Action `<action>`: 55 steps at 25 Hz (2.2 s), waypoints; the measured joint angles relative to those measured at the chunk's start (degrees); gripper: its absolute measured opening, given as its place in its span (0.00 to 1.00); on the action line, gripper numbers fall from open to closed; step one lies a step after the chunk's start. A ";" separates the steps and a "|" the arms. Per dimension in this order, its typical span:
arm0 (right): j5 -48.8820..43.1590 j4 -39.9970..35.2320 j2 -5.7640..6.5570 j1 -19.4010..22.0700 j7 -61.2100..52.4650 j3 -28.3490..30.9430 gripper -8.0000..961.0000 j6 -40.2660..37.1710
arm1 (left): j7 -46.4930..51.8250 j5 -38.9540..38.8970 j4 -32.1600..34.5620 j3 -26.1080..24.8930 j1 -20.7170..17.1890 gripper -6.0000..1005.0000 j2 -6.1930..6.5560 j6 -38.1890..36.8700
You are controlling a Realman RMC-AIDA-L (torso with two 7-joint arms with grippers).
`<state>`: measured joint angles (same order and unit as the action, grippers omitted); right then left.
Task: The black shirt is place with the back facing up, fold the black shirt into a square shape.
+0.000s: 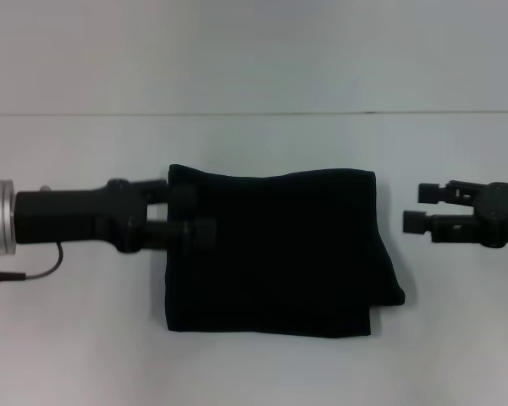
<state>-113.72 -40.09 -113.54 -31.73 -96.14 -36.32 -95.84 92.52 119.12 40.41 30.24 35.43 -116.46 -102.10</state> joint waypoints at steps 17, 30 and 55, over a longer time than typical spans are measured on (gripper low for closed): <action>-8.34 -1.16 -1.05 -6.63 -3.66 -9.60 0.97 4.00 | 0.05 6.30 0.40 6.80 2.19 0.87 -0.25 1.39; -17.81 -5.58 0.14 -9.06 -15.67 -10.18 0.97 3.43 | 6.07 12.44 0.79 9.66 6.28 0.87 0.14 7.23; -17.22 -6.17 -0.02 -9.37 -14.84 -9.64 0.97 3.67 | 6.04 12.19 0.67 8.97 5.84 0.88 0.38 7.02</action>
<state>-130.94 -46.26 -113.55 -41.10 -110.98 -45.97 -92.17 98.56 131.30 41.08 39.22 41.28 -116.08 -95.09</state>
